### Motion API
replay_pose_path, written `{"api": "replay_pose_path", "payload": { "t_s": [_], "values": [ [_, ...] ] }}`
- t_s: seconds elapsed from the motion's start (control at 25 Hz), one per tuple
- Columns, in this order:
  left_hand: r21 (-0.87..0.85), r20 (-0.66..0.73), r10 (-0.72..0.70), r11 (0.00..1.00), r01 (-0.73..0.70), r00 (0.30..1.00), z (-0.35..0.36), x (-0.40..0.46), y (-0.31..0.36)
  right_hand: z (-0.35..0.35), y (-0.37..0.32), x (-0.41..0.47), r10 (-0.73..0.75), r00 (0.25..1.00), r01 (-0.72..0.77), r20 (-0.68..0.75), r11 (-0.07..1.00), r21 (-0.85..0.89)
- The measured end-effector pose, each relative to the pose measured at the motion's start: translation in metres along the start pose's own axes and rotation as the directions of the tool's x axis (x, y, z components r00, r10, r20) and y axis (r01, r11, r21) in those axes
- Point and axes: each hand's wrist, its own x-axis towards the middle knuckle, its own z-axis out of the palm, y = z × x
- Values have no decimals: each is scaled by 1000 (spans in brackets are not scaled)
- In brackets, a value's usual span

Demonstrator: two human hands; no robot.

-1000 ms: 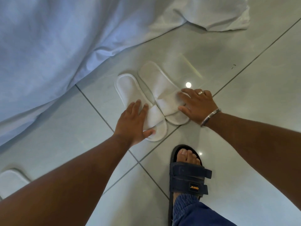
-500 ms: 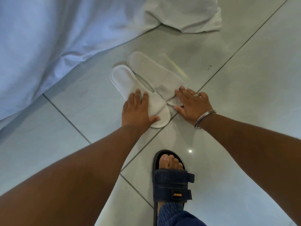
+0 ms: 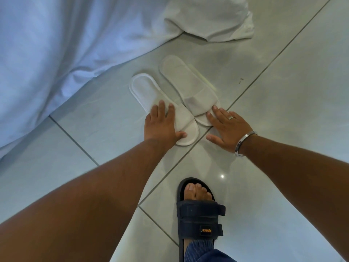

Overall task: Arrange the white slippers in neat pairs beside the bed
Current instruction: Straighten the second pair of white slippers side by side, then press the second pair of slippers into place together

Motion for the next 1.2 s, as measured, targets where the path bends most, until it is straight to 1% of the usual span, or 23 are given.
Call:
{"api": "replay_pose_path", "payload": {
  "t_s": [0.28, 0.48, 0.64, 0.76, 0.84, 0.88, 0.96, 1.04, 1.12, 1.2],
  "values": [
    [12, 19, 22, 1000, -22, 1000, -2, 3, -1, -2, 10, 8, -44, 998, 42, 50, 999, 26],
    [4, 29, 29, 1000, -29, 999, 0, 4, 0, -5, 20, 12, -102, 991, 105, 85, 994, -25],
    [5, 60, 31, 999, -31, 998, 2, 6, -1, -8, 20, 9, -88, 990, 91, 109, 996, -24],
    [-36, 62, 37, 999, -35, 997, -1, 2, -1, -17, 17, 6, -80, 995, 83, 58, 996, -36],
    [-66, 23, 62, 996, -60, 998, 1, -12, -5, -26, 13, 1, -90, 995, 87, -42, 994, -59],
    [-65, -1, 81, 995, -81, 997, 3, -25, -11, -30, 9, -2, -120, 989, 114, -88, 991, -74],
    [-45, -24, 93, 995, -94, 995, 6, -58, -34, -37, -6, -7, -232, 961, 218, -148, 970, -108],
    [-8, 0, 43, 999, -43, 999, 12, -100, -73, -46, -44, 0, -363, 914, 342, -181, 930, -135],
    [8, 22, -40, 999, 40, 999, 23, -152, -128, -53, -110, 12, -527, 824, 509, -205, 850, -139],
    [42, -5, -125, 991, 125, 992, 34, -215, -190, -60, -203, 16, -686, 698, 670, -208, 727, -149]
  ]
}}
